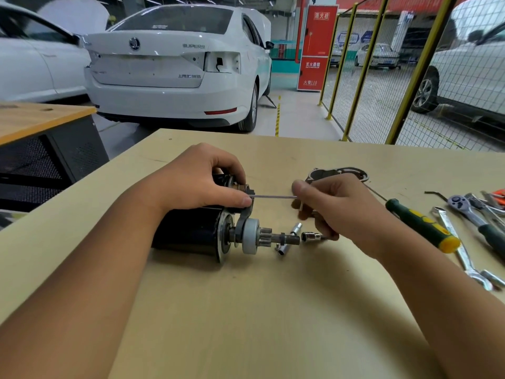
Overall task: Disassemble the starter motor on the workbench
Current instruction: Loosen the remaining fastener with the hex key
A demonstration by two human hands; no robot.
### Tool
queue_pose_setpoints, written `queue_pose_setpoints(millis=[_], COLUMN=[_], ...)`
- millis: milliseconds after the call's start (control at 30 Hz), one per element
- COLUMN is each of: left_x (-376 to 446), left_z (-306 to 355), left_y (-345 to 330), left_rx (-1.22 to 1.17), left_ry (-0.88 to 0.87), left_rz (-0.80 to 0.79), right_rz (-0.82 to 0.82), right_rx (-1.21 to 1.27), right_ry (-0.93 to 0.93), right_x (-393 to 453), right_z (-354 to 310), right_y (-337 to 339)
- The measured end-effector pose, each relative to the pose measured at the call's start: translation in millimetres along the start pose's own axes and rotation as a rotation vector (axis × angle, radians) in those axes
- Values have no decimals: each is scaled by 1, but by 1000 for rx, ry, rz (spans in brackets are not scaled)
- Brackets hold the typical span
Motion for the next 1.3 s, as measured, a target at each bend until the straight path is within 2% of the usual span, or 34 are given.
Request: queue_pose_setpoints(millis=[100,333,400,500,567,667,733,767,800,867,933,1000,1133,1233,1300], left_x=[0,0,0,0,0,0,0,0,0,1,1,0,1,1,1], left_z=[0,-1,-1,-2,-3,-3,-4,-4,-4,-3,-2,-1,-1,-1,-2], left_y=[1,0,0,1,1,1,1,1,0,0,-1,0,-1,0,0], left_rx=[-16,0,8,12,13,13,10,7,4,-4,0,2,-9,-6,0], left_ry=[-3,6,16,18,16,18,22,21,17,11,6,9,-2,2,7], left_rz=[4,6,6,12,7,3,4,4,2,-2,-5,-2,1,2,3], right_rz=[-54,-163,-169,-173,-114,105,147,117,73,-9,-63,-127,-227,-238,-189], right_rx=[153,282,349,394,256,-163,-196,-112,12,257,374,421,508,453,346], right_ry=[-224,-429,-409,-266,-130,122,236,255,235,74,-153,-293,-202,-59,13], right_x=[-2,-8,-8,-4,0,-3,-6,-5,-4,-1,-1,-4,-3,-1,0], right_z=[21,38,38,29,16,-18,-29,-29,-25,-7,14,26,19,8,2], right_y=[-9,-25,-26,-23,-15,4,8,7,5,-5,-16,-25,-26,-21,-14])
Point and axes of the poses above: each hand's wrist, its own x-axis towards the middle knuckle, its own y-axis out of the back of the hand, z = x × y, the point moved 10 cm from there along x, towards the middle knuckle, and after that the axes turned 14 degrees about -z, right-handed, at the moved point
